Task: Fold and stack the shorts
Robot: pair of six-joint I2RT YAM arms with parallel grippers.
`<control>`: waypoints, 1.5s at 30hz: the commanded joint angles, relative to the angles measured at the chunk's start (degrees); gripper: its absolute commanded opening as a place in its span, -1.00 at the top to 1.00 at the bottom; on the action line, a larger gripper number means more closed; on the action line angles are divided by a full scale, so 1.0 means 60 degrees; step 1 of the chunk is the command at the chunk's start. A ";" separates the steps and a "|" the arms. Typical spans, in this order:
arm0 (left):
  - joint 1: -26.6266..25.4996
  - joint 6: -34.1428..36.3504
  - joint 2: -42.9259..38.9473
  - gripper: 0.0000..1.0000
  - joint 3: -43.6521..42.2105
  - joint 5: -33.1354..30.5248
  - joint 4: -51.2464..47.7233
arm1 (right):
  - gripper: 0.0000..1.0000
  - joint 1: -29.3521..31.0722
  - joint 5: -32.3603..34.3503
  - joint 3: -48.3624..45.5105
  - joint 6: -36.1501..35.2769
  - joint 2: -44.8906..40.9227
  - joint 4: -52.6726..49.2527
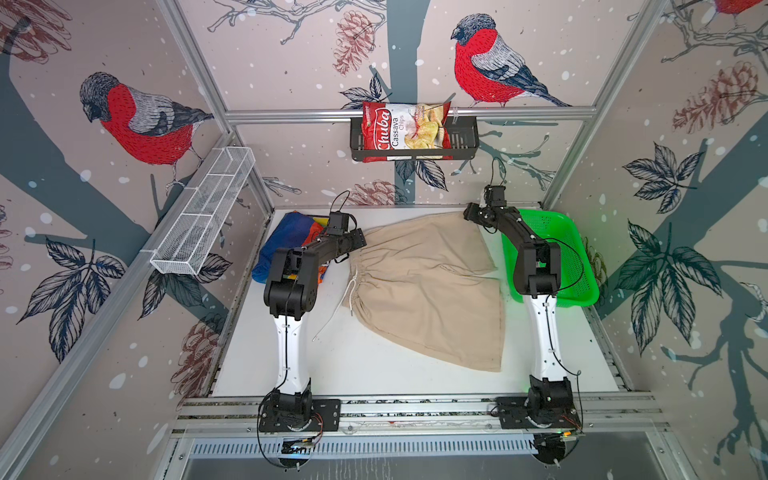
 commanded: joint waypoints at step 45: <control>0.0883 -0.1028 -0.7305 1.00 -0.5646 -0.0088 0.0566 | 1.00 0.5268 0.4298 -1.5800 0.3107 -1.7120 0.0447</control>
